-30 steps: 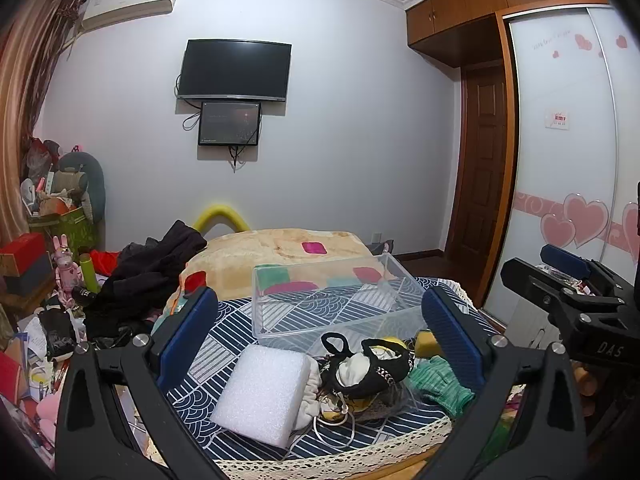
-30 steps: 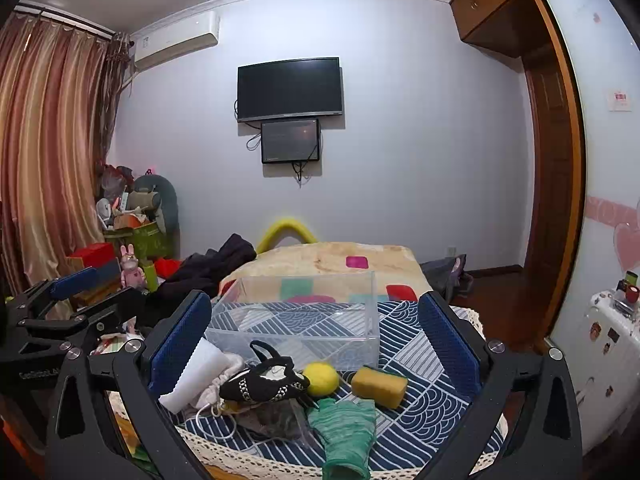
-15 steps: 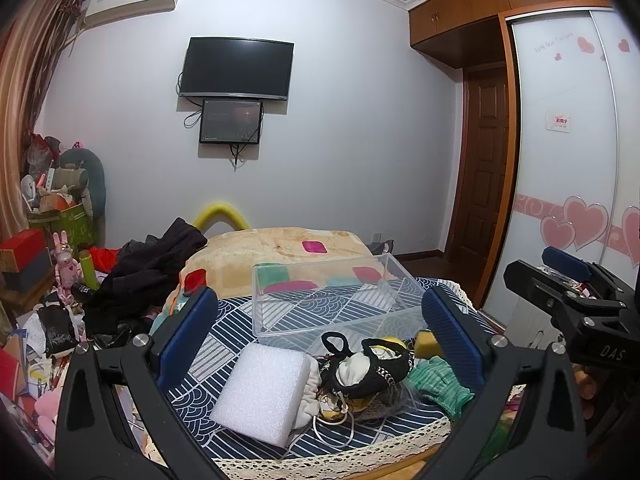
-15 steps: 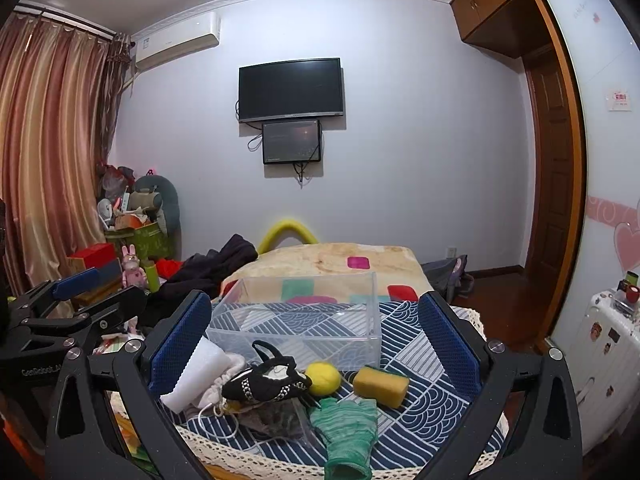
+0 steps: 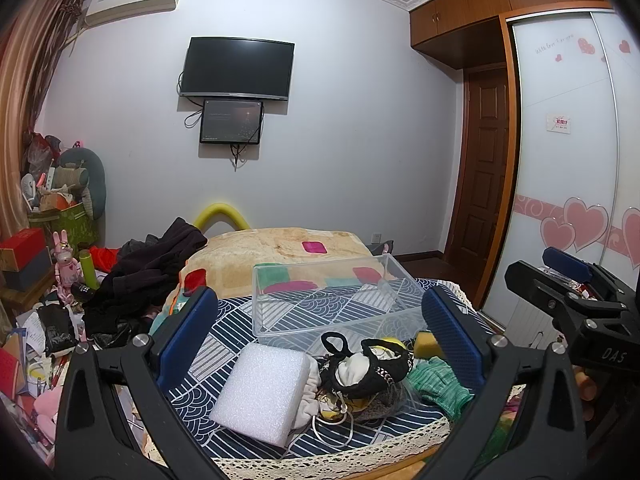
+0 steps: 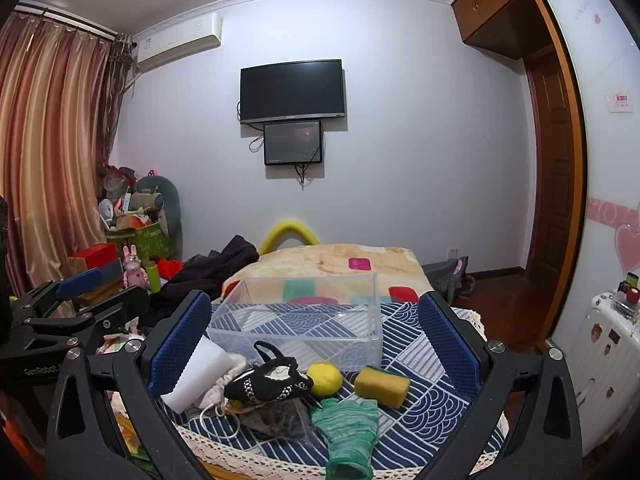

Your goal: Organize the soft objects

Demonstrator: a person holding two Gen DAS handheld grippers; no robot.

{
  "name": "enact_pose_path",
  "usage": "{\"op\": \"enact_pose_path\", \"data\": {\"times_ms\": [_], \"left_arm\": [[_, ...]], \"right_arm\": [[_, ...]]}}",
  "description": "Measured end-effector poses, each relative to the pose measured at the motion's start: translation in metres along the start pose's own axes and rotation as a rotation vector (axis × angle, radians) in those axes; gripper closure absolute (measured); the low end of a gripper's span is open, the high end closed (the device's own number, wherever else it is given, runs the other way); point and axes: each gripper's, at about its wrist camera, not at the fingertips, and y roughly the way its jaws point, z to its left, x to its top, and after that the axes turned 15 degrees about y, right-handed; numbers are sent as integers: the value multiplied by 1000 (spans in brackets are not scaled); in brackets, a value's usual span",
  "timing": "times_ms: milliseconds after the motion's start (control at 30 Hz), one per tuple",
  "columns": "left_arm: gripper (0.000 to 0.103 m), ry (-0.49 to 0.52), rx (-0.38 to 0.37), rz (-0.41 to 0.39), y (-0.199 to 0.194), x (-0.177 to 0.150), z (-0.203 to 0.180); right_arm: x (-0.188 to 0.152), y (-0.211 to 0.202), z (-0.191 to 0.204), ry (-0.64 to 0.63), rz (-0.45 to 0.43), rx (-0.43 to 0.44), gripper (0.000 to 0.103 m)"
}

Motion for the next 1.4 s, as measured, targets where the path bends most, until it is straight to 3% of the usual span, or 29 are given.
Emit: {"op": "enact_pose_path", "data": {"times_ms": [1033,1200,1400], "left_arm": [[0,-5,2,1,0,1,2],[0,-20,14,30,12,-3,8],[0,-58,28,125,41,-22,29]], "right_arm": [[-2,6,0,2,14,5,0],[-5,16,-7,9,31,-14,0],[-13,35,-21,20,77,-63,0]]}}
